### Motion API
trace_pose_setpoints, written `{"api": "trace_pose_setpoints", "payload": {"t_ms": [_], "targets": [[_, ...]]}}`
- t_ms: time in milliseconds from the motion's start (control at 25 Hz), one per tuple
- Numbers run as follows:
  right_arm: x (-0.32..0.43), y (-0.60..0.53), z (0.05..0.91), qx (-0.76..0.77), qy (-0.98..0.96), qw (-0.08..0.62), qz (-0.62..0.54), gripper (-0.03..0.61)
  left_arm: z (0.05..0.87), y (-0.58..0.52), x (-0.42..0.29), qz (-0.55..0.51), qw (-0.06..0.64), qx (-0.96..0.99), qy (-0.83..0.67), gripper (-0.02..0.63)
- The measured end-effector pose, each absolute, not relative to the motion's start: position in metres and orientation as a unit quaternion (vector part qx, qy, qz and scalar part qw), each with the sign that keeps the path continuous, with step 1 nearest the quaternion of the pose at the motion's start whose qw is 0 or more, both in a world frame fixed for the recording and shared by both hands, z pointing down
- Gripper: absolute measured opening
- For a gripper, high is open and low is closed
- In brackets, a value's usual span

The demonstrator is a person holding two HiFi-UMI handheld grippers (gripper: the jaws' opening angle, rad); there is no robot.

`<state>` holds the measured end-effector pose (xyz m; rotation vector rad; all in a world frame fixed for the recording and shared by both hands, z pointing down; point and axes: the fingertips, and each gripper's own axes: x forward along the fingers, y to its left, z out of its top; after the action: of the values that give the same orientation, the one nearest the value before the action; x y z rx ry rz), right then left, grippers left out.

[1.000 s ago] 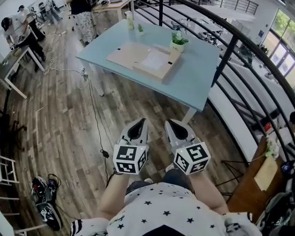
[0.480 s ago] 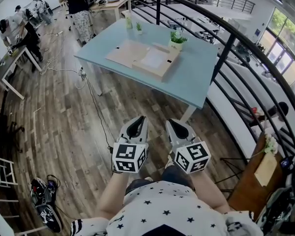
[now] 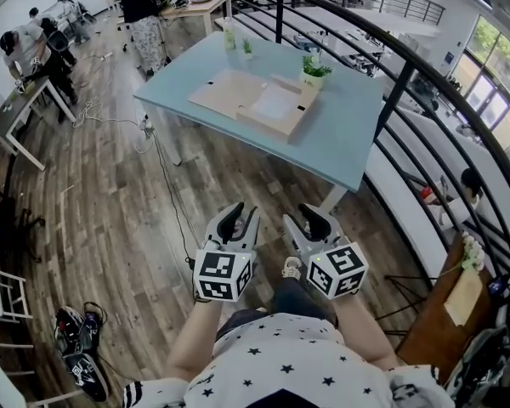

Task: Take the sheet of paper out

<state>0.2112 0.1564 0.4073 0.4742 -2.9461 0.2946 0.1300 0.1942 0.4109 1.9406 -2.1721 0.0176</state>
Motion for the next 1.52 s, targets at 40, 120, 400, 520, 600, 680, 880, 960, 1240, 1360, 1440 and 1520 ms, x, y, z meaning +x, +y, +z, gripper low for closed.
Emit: {"api": "trace_pose_setpoints", "payload": {"t_ms": [40,120,400,520,600,680,880,960,1240,1360,1440,1520], "targets": [[0.208,0.156,0.408,0.155,-0.980,0.073,0.097,0.155,0.412,0.194,0.127,0.005,0.116,0.661,-0.741,0.121],[0.201,0.153,0.410,0.154,-0.981,0.075,0.095,0.180,0.414,0.191,0.120,0.003,0.119,0.660,-0.742,0.135],[0.174,0.127,0.405,0.161,-0.981,0.063,0.091,0.251,0.413,0.174,0.090,0.005,0.120,0.653,-0.748,0.199],[0.157,0.112,0.406,0.156,-0.982,0.058,0.093,0.258,0.417,0.162,0.073,0.005,0.121,0.648,-0.752,0.201],[0.143,0.102,0.407,0.150,-0.982,0.059,0.095,0.259,0.418,0.153,0.063,0.004,0.122,0.647,-0.752,0.202],[0.130,0.092,0.408,0.146,-0.983,0.059,0.094,0.259,0.419,0.142,0.051,0.003,0.123,0.647,-0.752,0.204],[0.097,0.057,0.408,0.147,-0.983,0.063,0.086,0.259,0.420,0.109,0.019,0.000,0.125,0.645,-0.754,0.202],[0.085,0.039,0.407,0.150,-0.983,0.064,0.083,0.259,0.419,0.093,0.006,-0.004,0.128,0.642,-0.756,0.202],[0.036,-0.024,0.396,0.154,-0.983,0.067,0.076,0.259,0.406,0.035,-0.045,-0.006,0.130,0.638,-0.759,0.202],[0.016,-0.050,0.393,0.153,-0.983,0.063,0.081,0.259,0.404,0.011,-0.065,-0.002,0.132,0.638,-0.759,0.202],[0.004,-0.066,0.392,0.153,-0.983,0.062,0.080,0.259,0.403,-0.005,-0.076,0.001,0.130,0.638,-0.759,0.202],[-0.007,-0.082,0.389,0.153,-0.983,0.060,0.078,0.259,0.400,-0.021,-0.086,0.002,0.126,0.639,-0.759,0.202]]}}
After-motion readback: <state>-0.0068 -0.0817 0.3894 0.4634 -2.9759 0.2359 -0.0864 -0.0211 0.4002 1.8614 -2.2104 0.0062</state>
